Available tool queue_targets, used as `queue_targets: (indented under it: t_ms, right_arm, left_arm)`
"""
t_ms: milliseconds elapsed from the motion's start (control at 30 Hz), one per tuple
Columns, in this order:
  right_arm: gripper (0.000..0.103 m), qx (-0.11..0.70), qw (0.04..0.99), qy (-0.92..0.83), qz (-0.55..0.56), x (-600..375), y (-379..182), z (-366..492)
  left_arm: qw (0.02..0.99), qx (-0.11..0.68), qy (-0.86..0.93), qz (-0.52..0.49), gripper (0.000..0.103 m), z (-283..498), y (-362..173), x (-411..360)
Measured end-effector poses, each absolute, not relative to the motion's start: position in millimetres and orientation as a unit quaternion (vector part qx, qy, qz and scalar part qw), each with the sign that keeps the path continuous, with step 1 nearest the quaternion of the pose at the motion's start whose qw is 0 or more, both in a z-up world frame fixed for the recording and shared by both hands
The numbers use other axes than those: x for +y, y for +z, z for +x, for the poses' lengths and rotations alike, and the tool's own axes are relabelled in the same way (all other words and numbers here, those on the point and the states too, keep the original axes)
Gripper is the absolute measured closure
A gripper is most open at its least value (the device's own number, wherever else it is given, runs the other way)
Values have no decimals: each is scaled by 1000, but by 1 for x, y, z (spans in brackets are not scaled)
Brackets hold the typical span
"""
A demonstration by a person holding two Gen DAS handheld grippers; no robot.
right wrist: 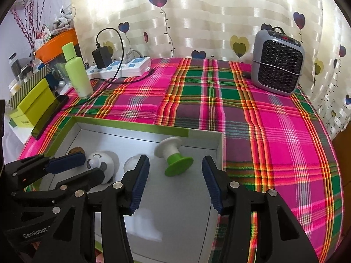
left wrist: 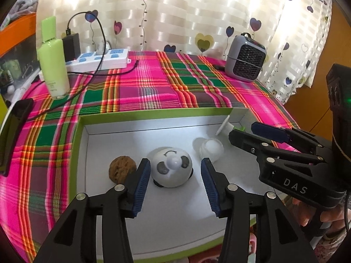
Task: Organize objects
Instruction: 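Lower the panda ball into the box and open the left tool, then open the right tool to drop the spool into the box while the left tool withdraws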
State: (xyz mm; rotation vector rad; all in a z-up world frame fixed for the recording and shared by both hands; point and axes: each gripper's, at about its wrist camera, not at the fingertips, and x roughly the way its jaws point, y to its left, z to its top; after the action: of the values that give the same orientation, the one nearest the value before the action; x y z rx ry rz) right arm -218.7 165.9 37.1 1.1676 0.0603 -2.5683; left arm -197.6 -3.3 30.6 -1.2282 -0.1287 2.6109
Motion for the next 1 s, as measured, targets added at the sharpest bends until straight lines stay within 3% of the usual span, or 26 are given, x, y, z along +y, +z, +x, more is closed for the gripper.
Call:
queue_targets:
  t_ms: [1000]
  right_arm:
    - [51, -1, 161, -914, 372, 175, 56, -129]
  left_arm:
    - [116, -73, 910, -390, 55, -111, 44, -21]
